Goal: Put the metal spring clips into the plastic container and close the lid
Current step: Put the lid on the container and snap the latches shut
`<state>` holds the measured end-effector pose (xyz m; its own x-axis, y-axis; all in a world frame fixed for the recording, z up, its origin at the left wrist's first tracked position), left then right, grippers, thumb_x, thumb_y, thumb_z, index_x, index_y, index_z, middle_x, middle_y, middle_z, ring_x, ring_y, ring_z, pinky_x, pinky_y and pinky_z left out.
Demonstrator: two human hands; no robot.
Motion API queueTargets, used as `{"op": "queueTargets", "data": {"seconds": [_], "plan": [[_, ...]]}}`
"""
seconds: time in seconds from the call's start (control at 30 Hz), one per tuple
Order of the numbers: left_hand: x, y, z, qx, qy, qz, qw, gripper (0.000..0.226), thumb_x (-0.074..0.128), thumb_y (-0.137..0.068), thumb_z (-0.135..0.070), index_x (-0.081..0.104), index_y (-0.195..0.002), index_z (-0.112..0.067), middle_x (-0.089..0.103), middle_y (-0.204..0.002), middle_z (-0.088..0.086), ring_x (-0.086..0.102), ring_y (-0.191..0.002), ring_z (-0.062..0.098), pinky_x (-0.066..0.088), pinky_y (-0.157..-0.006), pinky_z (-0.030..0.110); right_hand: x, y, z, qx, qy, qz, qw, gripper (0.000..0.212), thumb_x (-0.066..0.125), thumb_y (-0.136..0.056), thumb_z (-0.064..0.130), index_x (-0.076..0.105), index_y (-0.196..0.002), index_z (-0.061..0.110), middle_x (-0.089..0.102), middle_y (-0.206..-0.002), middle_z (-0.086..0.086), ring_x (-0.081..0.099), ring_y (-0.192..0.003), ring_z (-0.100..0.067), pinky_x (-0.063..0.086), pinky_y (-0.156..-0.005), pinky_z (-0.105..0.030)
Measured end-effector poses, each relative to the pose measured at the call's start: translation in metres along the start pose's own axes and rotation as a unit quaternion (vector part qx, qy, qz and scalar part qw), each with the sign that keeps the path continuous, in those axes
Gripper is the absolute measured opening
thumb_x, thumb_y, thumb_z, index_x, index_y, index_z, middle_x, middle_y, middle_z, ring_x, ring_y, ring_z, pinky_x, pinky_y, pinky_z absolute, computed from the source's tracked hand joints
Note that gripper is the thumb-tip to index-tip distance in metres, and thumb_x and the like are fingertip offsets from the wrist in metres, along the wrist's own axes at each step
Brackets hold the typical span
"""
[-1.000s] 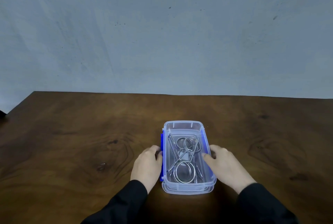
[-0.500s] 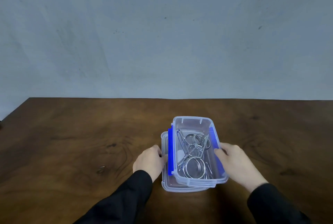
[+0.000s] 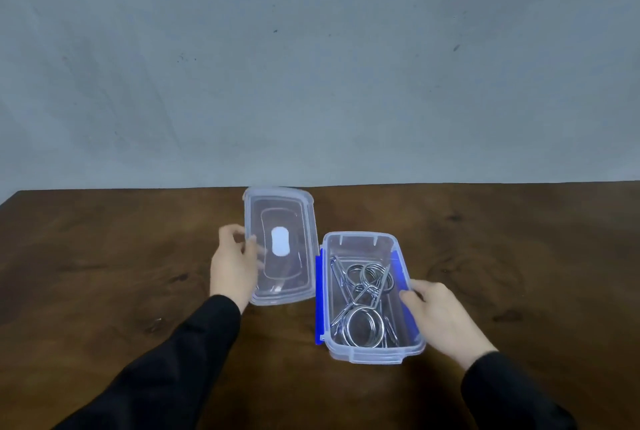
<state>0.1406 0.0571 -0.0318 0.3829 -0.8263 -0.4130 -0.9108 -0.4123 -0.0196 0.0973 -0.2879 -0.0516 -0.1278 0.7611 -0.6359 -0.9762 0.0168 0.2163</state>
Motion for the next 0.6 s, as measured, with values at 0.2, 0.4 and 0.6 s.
{"op": "queueTargets", "data": {"seconds": [0.2, 0.4, 0.6], "plan": [[0.013, 0.009, -0.073, 0.09, 0.018, 0.016, 0.996, 0.027, 0.035, -0.107, -0.018, 0.057, -0.122, -0.024, 0.068, -0.105, -0.007, 0.063, -0.099, 0.01, 0.047, -0.079, 0.02, 0.008, -0.012, -0.014, -0.017, 0.031, 0.042, 0.998, 0.027, 0.049, -0.1, 0.026, 0.071, -0.084, 0.022, 0.078, -0.077, 0.002, 0.075, -0.071, -0.013, 0.063, -0.069, -0.046], [0.034, 0.045, -0.109, 0.184, 0.007, 0.046, 0.982, 0.024, 0.037, -0.107, -0.021, 0.051, -0.119, -0.037, 0.065, -0.115, -0.017, 0.059, -0.109, -0.004, 0.046, -0.089, 0.014, -0.019, -0.01, 0.001, -0.055, 0.037, -0.028, 0.997, 0.041, 0.046, -0.1, 0.048, 0.064, -0.13, 0.026, 0.067, -0.112, 0.008, 0.067, -0.108, -0.013, 0.052, -0.092, -0.026], [0.067, 0.089, -0.124, 0.376, -0.026, 0.11, 0.92, 0.065, 0.056, -0.085, 0.026, 0.06, -0.117, -0.031, 0.054, -0.145, -0.003, 0.04, -0.142, 0.014, 0.028, -0.121, 0.041, -0.027, -0.003, 0.032, 0.012, -0.395, 0.152, 0.906, 0.049, 0.043, -0.094, 0.059, 0.073, -0.113, 0.025, 0.077, -0.111, -0.001, 0.075, -0.099, -0.016, 0.062, -0.077, -0.034]]}}
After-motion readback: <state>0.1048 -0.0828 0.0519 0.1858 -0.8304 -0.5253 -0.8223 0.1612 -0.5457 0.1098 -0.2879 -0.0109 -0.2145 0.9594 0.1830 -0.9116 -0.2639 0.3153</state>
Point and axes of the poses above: each hand's wrist, its own y-axis away from the middle knuckle, its own x-axis out of the palm, z = x × y, the point moved 10 cm from there along -y, towards the middle knuckle
